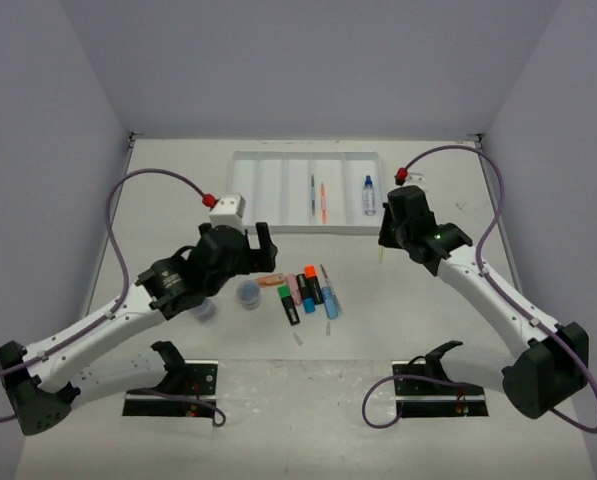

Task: Sort the stationery into containers
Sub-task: Pick up the pen from the center of the board, then close the pen cap on the pen.

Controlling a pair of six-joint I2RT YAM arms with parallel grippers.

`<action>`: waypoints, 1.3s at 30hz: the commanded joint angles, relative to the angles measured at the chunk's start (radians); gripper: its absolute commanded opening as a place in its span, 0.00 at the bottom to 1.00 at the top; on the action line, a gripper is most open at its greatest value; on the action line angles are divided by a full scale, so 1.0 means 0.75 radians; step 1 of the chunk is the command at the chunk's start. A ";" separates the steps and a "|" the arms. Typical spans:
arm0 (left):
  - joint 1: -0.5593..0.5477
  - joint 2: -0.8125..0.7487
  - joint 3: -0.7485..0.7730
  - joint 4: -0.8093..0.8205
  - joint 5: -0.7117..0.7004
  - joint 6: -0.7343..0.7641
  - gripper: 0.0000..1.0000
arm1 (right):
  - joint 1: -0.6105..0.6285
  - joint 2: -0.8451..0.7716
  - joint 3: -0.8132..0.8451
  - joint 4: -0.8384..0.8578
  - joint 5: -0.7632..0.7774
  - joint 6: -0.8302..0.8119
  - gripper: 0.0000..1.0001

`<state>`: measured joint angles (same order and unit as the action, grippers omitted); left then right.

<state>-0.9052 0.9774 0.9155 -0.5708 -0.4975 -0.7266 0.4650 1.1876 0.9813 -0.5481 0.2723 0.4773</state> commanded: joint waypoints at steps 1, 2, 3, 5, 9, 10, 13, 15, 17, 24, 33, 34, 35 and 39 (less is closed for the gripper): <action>-0.287 0.122 0.038 -0.175 -0.379 -0.496 1.00 | -0.047 -0.039 -0.108 0.040 0.040 -0.059 0.00; -0.361 0.172 0.043 -0.208 -0.410 -0.598 1.00 | -0.060 -0.046 -0.122 0.045 0.033 -0.065 0.00; -0.399 0.215 0.045 -0.222 -0.407 -0.659 0.99 | -0.062 -0.049 -0.129 0.053 0.027 -0.065 0.00; -0.475 0.291 0.044 -0.239 -0.377 -0.802 0.97 | -0.065 -0.054 -0.142 0.074 0.013 -0.065 0.00; -0.525 0.421 0.017 -0.239 -0.198 -1.004 0.90 | -0.066 -0.058 -0.152 0.097 -0.013 -0.073 0.00; -0.529 0.445 0.012 -0.241 -0.160 -1.040 0.87 | -0.066 -0.057 -0.148 0.098 -0.018 -0.077 0.00; -0.539 0.497 -0.003 -0.267 -0.065 -1.137 0.78 | -0.067 -0.062 -0.139 0.097 -0.029 -0.088 0.00; -0.542 0.541 0.005 -0.303 -0.009 -1.200 0.74 | -0.067 -0.073 -0.136 0.097 -0.039 -0.095 0.00; -0.542 0.619 0.031 -0.345 0.045 -1.244 0.69 | -0.066 -0.080 -0.134 0.099 -0.040 -0.098 0.00; -0.542 0.830 0.178 -0.469 0.185 -1.235 0.56 | -0.066 -0.090 -0.148 0.097 -0.031 -0.103 0.00; -0.540 0.910 0.151 -0.376 0.237 -1.229 0.49 | -0.066 -0.111 -0.172 0.110 -0.069 -0.108 0.00; -0.539 0.913 0.151 -0.372 0.234 -1.226 0.48 | -0.066 -0.114 -0.174 0.110 -0.071 -0.109 0.00; -0.538 0.915 0.150 -0.368 0.228 -1.223 0.46 | -0.066 -0.117 -0.176 0.112 -0.072 -0.109 0.00; -0.530 0.928 0.146 -0.353 0.209 -1.216 0.39 | -0.066 -0.122 -0.183 0.118 -0.085 -0.109 0.00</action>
<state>-1.3048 1.6639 1.0122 -0.8513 -0.3258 -1.6148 0.4185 1.1240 0.8565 -0.4988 0.2189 0.4065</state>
